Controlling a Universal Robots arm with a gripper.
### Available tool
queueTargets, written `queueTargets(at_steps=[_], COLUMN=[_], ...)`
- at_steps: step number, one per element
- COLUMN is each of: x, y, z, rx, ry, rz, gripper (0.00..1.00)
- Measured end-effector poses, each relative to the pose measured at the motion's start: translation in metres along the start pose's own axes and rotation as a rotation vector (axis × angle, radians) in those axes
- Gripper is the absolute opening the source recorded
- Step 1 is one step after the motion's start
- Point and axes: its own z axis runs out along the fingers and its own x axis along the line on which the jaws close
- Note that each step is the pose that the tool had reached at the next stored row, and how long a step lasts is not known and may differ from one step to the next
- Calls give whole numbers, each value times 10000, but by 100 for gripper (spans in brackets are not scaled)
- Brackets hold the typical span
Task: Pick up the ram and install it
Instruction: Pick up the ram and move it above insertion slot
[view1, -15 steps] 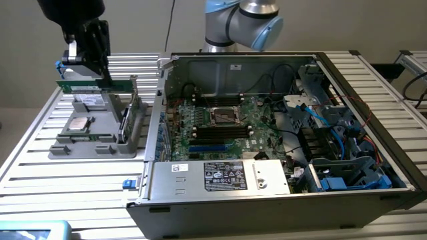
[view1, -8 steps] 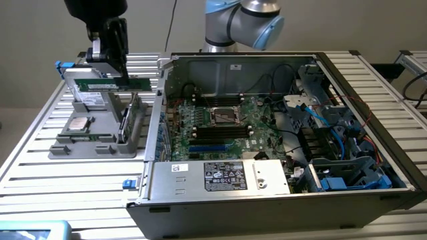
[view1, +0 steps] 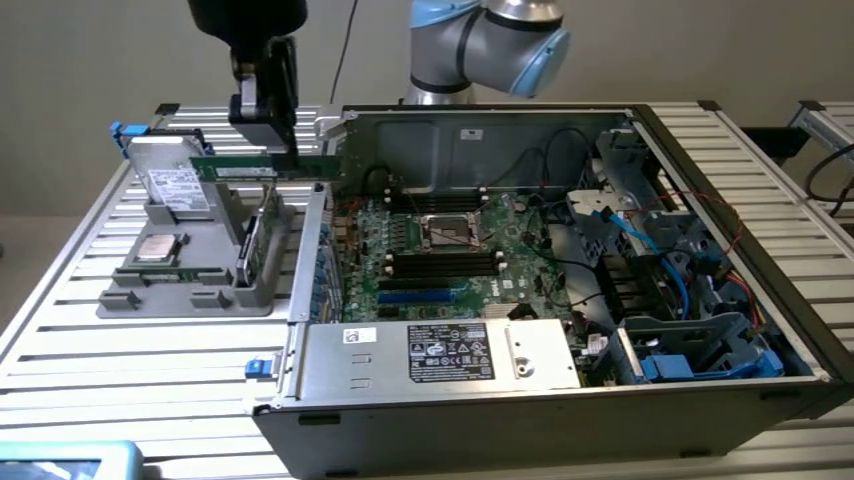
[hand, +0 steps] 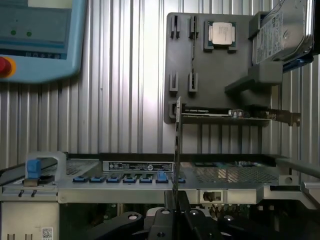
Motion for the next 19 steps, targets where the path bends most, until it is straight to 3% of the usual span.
queueTargets(at_steps=[10, 19], x=[-3, -8], y=[-457, -866], z=[2, 62], rx=[-29, -29], ry=[1, 12], rz=[-35, -37], gripper=[13, 13])
